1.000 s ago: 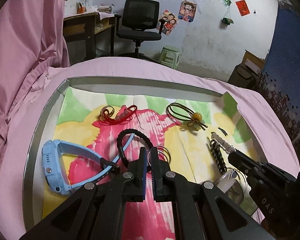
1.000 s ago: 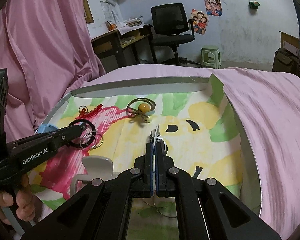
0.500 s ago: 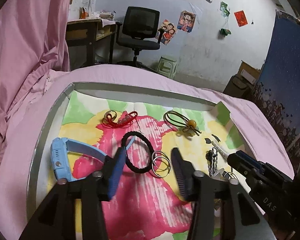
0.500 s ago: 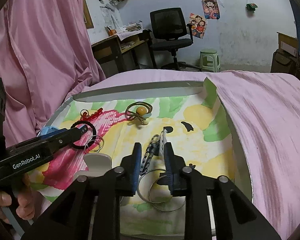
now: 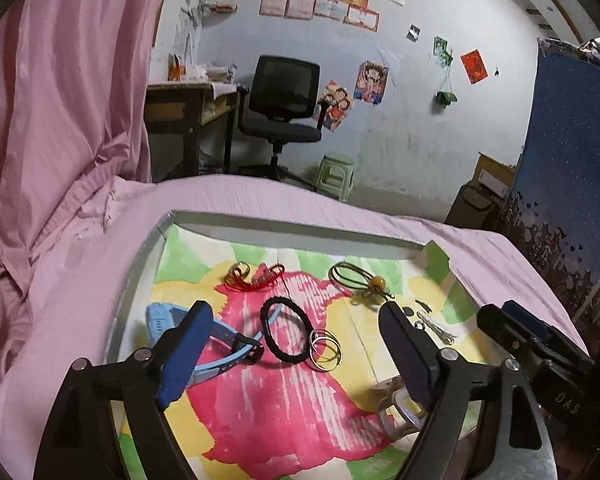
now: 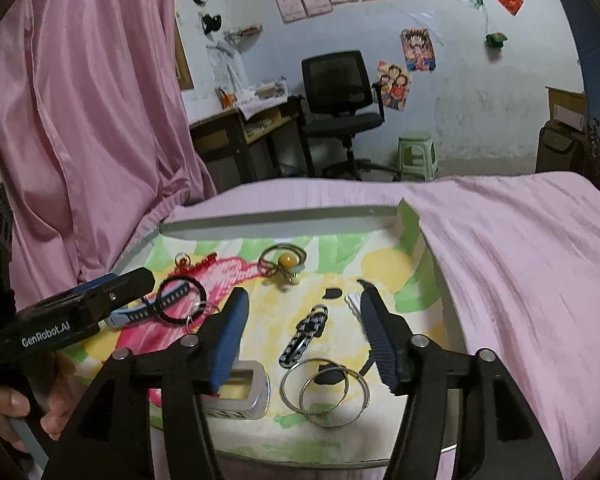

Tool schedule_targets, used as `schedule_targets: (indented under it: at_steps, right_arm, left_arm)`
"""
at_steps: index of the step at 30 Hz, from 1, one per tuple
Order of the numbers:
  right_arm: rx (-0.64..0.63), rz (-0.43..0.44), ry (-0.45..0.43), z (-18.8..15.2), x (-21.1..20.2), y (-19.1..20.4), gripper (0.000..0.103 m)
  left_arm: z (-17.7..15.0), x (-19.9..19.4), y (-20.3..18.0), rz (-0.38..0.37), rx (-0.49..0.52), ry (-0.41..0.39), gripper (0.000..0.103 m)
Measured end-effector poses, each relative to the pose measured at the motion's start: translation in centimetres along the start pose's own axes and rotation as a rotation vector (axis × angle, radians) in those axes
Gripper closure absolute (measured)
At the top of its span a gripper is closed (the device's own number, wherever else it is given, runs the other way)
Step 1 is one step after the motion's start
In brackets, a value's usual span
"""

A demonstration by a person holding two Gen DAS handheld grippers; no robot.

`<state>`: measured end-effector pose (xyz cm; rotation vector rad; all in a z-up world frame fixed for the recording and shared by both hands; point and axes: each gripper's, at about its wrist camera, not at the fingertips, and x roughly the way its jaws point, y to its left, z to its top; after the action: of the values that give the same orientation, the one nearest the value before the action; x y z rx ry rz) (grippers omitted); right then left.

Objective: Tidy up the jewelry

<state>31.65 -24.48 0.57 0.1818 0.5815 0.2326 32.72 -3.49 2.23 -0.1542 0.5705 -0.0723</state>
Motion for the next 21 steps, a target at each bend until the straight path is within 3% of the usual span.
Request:
schedule_targets:
  at_steps: [9, 21]
  right_arm:
    - [0.006, -0.021, -0.113, 0.5, -2.6, 0.1, 0.024]
    - [-0.034, -0.023, -0.207, 0.1, -8.2, 1.4, 0.002]
  left_arm:
    - [-0.4, -3.6, 0.4, 0.022, -0.015, -0.119, 0.004]
    - [-1.9, -9.7, 1.2, 0.030, -0.027, -0.207, 0.001]
